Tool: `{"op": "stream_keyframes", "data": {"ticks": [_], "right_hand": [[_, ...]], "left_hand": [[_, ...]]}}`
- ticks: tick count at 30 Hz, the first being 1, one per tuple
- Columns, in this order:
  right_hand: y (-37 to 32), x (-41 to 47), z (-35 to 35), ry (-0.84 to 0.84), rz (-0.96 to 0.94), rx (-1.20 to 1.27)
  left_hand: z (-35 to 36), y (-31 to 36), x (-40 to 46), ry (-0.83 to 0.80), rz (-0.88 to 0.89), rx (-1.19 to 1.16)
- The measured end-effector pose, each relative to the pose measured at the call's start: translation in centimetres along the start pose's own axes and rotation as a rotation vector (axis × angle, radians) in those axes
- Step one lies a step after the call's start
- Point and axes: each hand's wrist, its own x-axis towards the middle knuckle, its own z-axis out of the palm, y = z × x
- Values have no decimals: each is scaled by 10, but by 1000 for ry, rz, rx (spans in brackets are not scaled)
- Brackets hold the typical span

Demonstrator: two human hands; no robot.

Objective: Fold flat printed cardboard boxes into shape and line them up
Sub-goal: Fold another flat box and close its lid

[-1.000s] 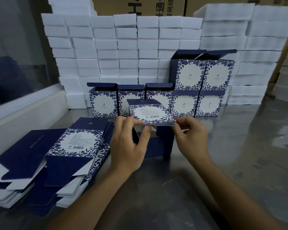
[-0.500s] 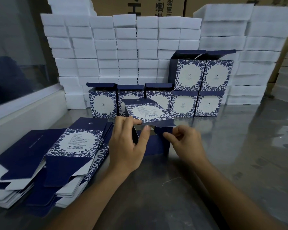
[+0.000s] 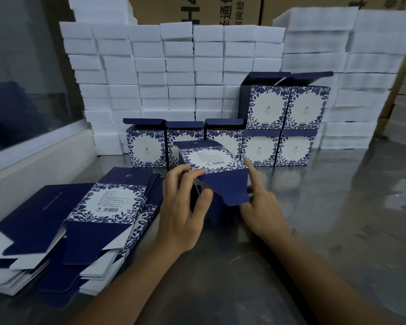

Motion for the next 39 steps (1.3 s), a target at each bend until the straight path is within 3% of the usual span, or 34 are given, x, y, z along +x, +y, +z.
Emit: {"op": "stream_keyframes", "data": {"ticks": [7, 10, 15, 25, 33, 39], "right_hand": [[-13, 5, 1, 225, -62, 180], [-24, 10, -1, 308, -67, 204], [-29, 9, 0, 335, -74, 210], [-36, 10, -6, 356, -100, 177], [-35, 6, -2, 397, -167, 116], [-35, 6, -2, 385, -181, 95]], "left_hand": [[8, -5, -4, -98, -34, 68], [10, -8, -6, -63, -58, 50], [8, -8, -2, 73, -215, 43], [-1, -14, 1, 91, -111, 154], [0, -11, -2, 43, -168, 99], [-4, -6, 3, 137, -55, 262]]}}
